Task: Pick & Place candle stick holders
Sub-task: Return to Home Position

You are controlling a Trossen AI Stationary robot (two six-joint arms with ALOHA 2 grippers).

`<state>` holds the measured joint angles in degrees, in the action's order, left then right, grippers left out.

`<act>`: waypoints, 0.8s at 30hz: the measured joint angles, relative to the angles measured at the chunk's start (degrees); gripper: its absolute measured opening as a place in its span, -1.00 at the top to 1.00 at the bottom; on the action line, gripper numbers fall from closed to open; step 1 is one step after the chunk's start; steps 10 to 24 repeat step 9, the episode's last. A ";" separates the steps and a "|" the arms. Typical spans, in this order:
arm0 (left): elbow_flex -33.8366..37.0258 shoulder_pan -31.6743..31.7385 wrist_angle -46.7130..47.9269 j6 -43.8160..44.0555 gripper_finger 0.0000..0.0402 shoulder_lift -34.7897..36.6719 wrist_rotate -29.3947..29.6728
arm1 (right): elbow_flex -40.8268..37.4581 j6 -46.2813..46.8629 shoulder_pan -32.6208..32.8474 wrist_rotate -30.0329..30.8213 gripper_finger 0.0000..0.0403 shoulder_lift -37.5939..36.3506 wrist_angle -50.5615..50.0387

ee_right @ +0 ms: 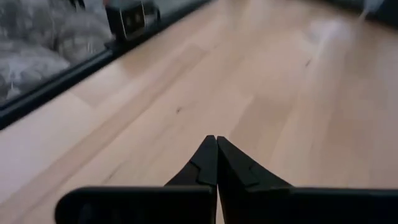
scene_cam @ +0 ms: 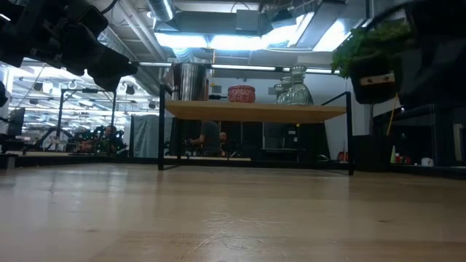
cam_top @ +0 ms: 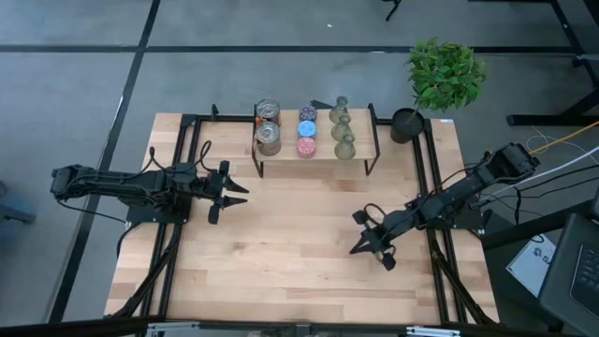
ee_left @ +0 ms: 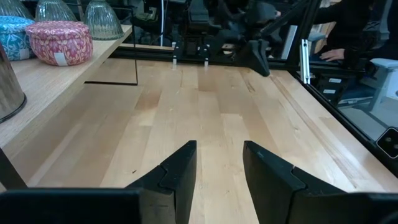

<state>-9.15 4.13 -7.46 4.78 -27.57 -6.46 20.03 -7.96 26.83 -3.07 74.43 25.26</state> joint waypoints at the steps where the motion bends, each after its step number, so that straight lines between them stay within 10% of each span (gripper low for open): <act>1: 0.00 0.00 0.00 0.02 0.37 0.00 -0.01 | -2.11 -0.37 -0.15 0.00 1.00 0.00 4.37; 9: 0.00 0.00 0.02 0.01 0.37 0.00 0.00 | -19.69 -1.93 -2.90 -6.51 1.00 -6.11 32.91; 24: 0.00 0.00 0.02 0.01 0.37 0.00 0.00 | -19.69 -1.93 -2.90 -6.51 1.00 -6.11 32.91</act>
